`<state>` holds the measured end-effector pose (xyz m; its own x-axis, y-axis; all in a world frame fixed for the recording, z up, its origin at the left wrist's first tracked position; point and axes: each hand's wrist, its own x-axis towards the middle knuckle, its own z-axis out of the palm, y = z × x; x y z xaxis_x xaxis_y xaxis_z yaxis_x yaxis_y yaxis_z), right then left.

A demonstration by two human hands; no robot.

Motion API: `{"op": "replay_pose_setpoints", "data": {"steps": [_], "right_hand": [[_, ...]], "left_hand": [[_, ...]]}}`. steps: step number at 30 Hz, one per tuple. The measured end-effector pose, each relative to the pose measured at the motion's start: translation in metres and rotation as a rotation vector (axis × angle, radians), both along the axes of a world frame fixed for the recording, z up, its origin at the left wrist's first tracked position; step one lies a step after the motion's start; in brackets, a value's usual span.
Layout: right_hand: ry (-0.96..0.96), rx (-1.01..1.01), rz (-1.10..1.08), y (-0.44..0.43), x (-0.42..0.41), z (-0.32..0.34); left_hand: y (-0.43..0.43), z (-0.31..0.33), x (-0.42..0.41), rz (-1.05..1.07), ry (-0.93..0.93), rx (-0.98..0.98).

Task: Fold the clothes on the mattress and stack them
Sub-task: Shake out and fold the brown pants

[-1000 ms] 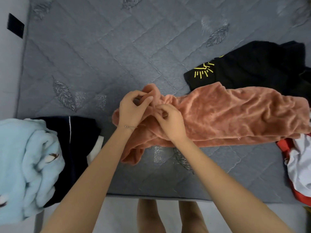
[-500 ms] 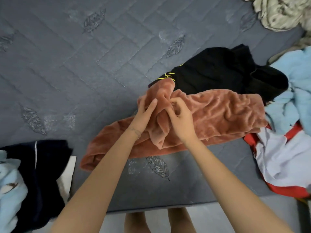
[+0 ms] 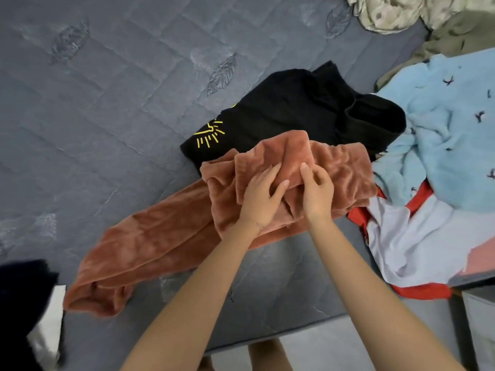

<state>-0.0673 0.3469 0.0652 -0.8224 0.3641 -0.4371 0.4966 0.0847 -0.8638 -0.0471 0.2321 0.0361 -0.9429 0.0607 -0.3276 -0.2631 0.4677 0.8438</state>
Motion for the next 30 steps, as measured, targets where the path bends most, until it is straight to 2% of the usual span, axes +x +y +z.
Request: {"op": "replay_pose_setpoints", "data": {"steps": [2,4,6,8,10,12,14,17,21,24,26,30], "right_hand": [[-0.030,0.086,-0.048,0.016,0.000,-0.010],[-0.095,0.158,-0.051,0.027,0.002,-0.022],[-0.162,0.233,-0.013,0.030,0.006,-0.032],[-0.152,0.336,0.040,0.024,0.010,-0.036],[-0.013,0.490,0.144,0.012,0.013,-0.034],[0.144,0.626,0.311,-0.008,0.016,-0.030],[0.248,0.660,0.488,-0.038,0.020,-0.026],[0.333,0.611,0.771,-0.089,0.024,-0.030],[0.231,0.611,1.076,-0.151,0.038,-0.049],[0.181,0.616,1.218,-0.186,0.051,-0.070],[0.172,0.644,1.292,-0.203,0.055,-0.083],[0.097,0.713,1.386,-0.223,0.057,-0.103]], "left_hand": [[-0.003,-0.017,0.009,-0.149,0.029,-0.420],[-0.013,-0.029,0.019,-0.263,0.038,-0.621],[-0.024,-0.039,0.029,-0.379,0.053,-0.724],[-0.039,-0.043,0.037,-0.428,0.092,-0.679],[-0.059,-0.040,0.046,-0.391,0.154,-0.559],[-0.085,-0.037,0.057,-0.308,0.203,-0.546],[-0.122,-0.036,0.071,-0.183,0.135,-0.597],[-0.187,-0.043,0.097,-0.005,-0.093,-0.668],[-0.268,-0.057,0.133,0.140,-0.327,-0.731],[-0.308,-0.065,0.151,0.164,-0.445,-0.674],[-0.322,-0.068,0.159,0.169,-0.442,-0.584],[-0.328,-0.067,0.172,0.233,-0.318,-0.365]]}}
